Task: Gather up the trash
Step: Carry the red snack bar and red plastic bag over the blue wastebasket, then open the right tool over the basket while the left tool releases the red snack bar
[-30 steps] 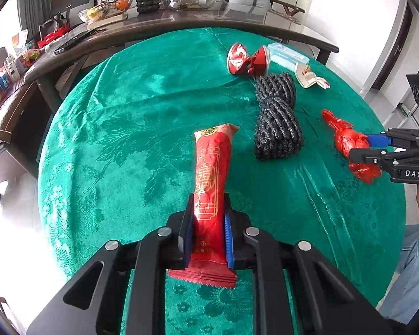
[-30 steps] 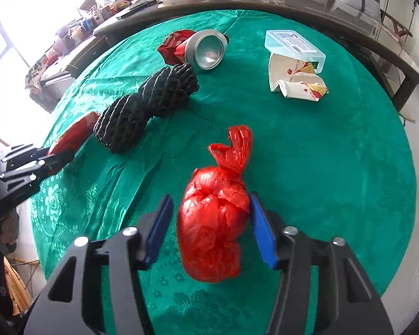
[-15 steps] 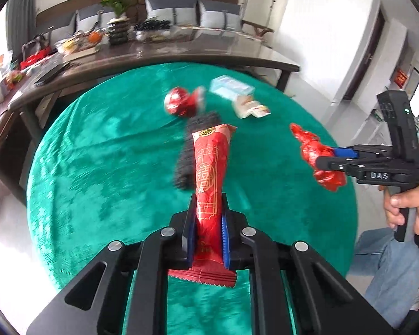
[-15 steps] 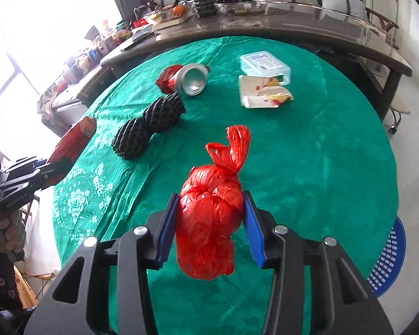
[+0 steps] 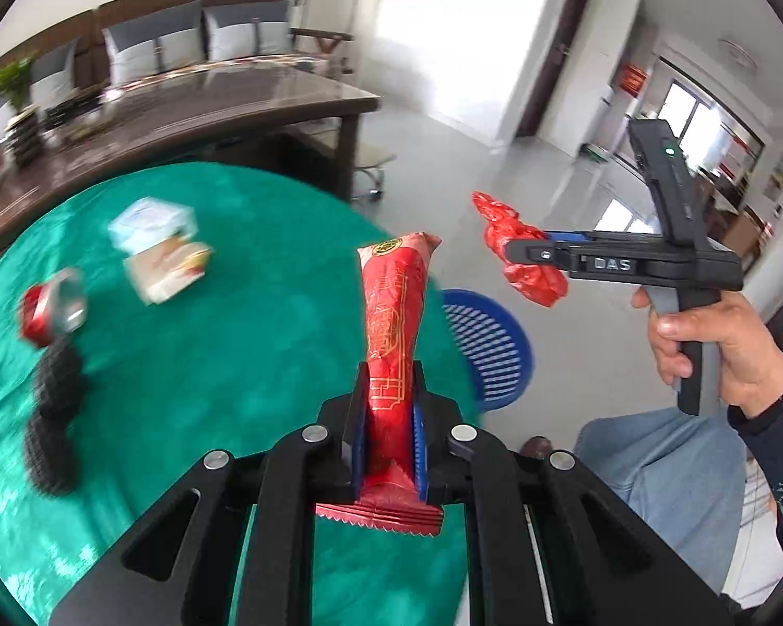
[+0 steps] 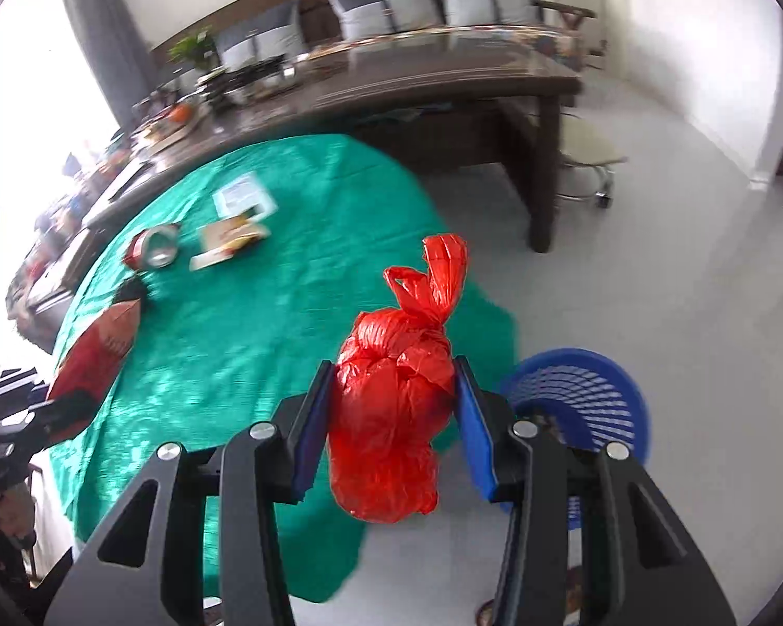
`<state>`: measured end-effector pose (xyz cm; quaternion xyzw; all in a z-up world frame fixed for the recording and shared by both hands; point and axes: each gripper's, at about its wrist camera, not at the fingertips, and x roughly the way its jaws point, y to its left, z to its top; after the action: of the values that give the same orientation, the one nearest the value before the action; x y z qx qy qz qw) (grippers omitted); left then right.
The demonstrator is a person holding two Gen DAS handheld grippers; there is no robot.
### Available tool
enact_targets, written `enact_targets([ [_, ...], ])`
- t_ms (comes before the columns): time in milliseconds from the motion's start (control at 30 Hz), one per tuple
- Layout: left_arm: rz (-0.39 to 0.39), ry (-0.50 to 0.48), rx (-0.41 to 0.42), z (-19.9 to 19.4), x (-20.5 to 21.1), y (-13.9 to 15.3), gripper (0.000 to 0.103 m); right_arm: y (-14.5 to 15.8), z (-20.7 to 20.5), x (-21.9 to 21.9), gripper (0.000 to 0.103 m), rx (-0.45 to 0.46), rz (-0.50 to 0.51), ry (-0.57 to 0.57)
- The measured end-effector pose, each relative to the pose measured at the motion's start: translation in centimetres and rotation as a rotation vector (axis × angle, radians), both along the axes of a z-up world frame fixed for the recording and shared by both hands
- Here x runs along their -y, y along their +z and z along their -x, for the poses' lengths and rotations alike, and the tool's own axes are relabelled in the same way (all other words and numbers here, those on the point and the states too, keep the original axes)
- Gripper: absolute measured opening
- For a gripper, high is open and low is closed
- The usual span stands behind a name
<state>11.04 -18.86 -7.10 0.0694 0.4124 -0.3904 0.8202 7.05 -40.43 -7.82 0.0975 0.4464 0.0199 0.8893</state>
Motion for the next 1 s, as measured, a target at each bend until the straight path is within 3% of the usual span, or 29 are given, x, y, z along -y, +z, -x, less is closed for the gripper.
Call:
enact_targets([
  [167,-0.014,-0.074,-0.027,-0.2,8.3,-1.6,0.013,-2.1,0.4,7.5,0.044,-0.028,0.001,-0.115],
  [467,-0.079,-0.153,-0.105,-1.9,21.8,-7.9,0.013,-8.3,1.2,17.2,0.044,-0.072,-0.061,-0.257],
  [667,-0.114,-0.148,-0.153,-4.0,26.1,-12.5,0.014,-10.2,1.3,19.7,0.044,-0.078,-0.106,-0.287],
  [933,-0.147,-0.144,-0.159,-6.3,29.4,-16.1,0.014,-11.2,0.1,21.7,0.044,-0.080,-0.120,-0.310],
  [967,-0.142,-0.143,-0.159,-6.5,29.7,-16.4,0.016,-11.4,0.0,21.9,0.046,-0.080,-0.126,-0.312],
  [1000,-0.139,-0.138,-0.152,-6.6,29.7,-16.5,0.028,-11.6,0.0,22.0,0.048,-0.081,-0.128,-0.315],
])
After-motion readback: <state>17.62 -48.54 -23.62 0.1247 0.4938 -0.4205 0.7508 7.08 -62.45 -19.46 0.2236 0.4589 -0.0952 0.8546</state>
